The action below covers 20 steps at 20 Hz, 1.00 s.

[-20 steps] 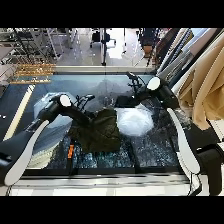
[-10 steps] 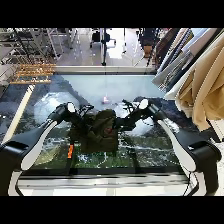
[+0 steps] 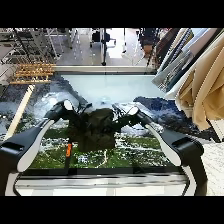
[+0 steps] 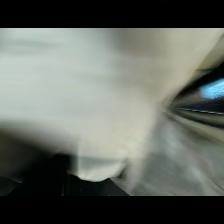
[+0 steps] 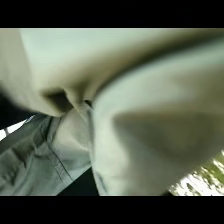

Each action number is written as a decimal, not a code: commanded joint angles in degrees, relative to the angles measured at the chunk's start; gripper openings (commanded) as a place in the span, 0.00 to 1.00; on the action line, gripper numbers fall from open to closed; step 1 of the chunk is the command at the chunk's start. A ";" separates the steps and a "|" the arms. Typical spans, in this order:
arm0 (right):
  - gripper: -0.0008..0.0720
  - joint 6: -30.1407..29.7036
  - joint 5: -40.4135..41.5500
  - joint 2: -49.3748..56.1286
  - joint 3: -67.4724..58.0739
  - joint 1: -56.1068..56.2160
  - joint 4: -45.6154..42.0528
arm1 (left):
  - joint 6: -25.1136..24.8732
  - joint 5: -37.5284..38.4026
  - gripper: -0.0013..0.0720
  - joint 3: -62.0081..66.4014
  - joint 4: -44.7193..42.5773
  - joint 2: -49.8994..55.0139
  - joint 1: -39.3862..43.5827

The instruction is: Fold the clothes and pants, and hang the long-sleeved shirts on hangers.

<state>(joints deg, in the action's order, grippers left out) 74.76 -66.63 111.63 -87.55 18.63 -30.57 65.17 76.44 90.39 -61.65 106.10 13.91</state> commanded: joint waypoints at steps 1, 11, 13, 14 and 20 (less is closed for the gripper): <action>0.03 2.25 0.76 -6.69 -1.18 -2.69 -4.42 | 0.00 10.47 0.03 3.04 0.44 -8.37 -3.15; 0.03 11.65 -18.29 -47.23 0.04 -53.81 -21.38 | -0.04 21.38 0.03 -3.61 0.22 -46.60 -18.10; 0.03 9.99 -20.74 -50.73 4.94 -67.73 -21.81 | -0.04 20.35 0.03 -6.25 0.22 -49.75 -19.15; 0.03 8.76 -21.70 -52.26 8.74 -73.92 -22.14 | -0.04 20.13 0.03 -7.48 0.22 -50.75 -19.15; 0.03 6.47 -9.68 -63.98 39.52 -98.42 -40.72 | -2.47 19.91 0.03 -10.91 0.24 -49.83 -19.12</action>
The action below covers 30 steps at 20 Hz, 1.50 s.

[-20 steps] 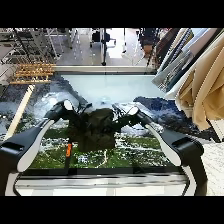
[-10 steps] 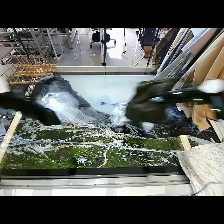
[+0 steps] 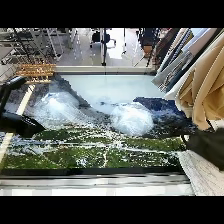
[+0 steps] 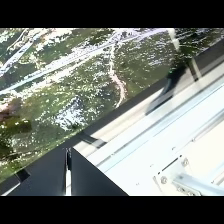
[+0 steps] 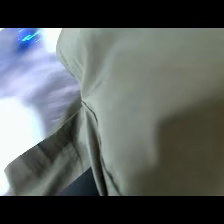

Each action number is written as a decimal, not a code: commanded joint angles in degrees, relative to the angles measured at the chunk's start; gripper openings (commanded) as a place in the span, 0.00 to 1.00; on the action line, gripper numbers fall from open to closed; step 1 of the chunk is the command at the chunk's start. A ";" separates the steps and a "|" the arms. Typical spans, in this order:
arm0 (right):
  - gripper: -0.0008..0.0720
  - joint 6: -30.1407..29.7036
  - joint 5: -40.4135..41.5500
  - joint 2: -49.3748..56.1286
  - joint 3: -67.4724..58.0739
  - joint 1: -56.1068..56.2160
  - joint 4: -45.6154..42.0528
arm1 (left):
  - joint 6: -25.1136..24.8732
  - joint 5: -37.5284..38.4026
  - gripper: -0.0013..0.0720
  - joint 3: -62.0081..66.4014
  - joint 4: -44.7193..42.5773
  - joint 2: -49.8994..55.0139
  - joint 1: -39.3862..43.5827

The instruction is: Fold the clothes and pants, and hang the long-sleeved shirts on hangers.

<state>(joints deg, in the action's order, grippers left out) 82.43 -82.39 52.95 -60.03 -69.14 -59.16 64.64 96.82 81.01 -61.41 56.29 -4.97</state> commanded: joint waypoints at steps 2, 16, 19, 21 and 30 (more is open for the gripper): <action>0.03 -1.09 8.15 -5.64 18.29 -13.49 -22.71 | -2.56 -1.44 0.03 -1.64 0.15 1.40 -0.24; 0.96 -16.98 27.52 -2.12 -6.19 -0.22 13.03 | 0.79 -5.01 0.03 -1.62 -5.70 5.75 -0.24; 0.96 -17.00 14.32 2.01 -1.20 19.78 11.76 | 13.27 -10.08 0.04 -1.62 -27.76 5.75 -0.26; 0.96 -17.03 11.72 4.46 4.90 34.88 9.64 | 17.73 -10.51 0.04 -1.62 -37.92 5.73 -0.26; 0.11 -17.59 61.44 7.06 4.55 62.40 -11.61 | 17.64 -10.51 0.03 -1.62 -39.93 5.90 -0.24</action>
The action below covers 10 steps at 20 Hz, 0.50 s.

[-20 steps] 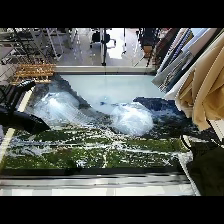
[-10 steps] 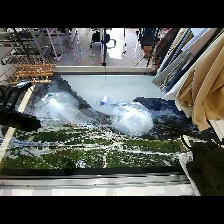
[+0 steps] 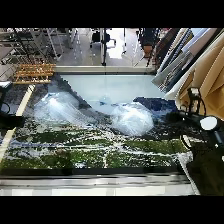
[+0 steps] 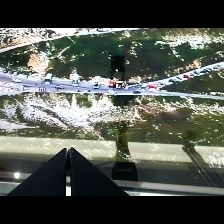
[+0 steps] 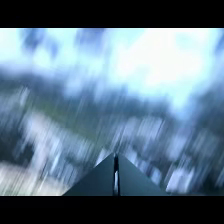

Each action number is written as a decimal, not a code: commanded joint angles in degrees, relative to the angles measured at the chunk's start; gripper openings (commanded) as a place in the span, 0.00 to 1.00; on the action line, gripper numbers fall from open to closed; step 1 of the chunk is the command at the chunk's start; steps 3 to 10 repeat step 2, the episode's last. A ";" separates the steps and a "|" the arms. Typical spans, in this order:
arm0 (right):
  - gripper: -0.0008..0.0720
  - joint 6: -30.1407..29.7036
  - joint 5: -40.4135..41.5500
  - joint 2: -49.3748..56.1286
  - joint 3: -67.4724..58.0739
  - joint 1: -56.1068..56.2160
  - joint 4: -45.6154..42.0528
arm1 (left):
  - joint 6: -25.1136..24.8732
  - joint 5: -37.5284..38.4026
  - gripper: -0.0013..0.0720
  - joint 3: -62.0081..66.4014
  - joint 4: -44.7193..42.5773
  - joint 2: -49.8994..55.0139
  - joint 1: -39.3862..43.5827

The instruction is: Fold the clothes and pants, and hang the long-sleeved shirts on hangers.

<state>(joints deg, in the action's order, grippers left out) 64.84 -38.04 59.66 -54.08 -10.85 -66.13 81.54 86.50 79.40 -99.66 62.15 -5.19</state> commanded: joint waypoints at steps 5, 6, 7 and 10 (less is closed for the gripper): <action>0.16 0.00 25.18 0.35 -2.19 4.11 -4.63 | 0.74 -0.20 0.04 0.00 -1.68 0.04 -0.02; 0.16 0.00 25.18 0.35 -2.19 4.11 -4.63 | 0.74 -0.20 0.04 0.00 -1.68 0.04 -0.02; 0.16 0.00 25.18 0.35 -2.19 4.11 -4.63 | 0.74 -0.20 0.04 0.00 -1.68 0.04 -0.02; 0.16 0.00 25.18 0.35 -2.19 4.11 -4.63 | 0.74 -0.20 0.04 0.00 -1.68 0.04 -0.02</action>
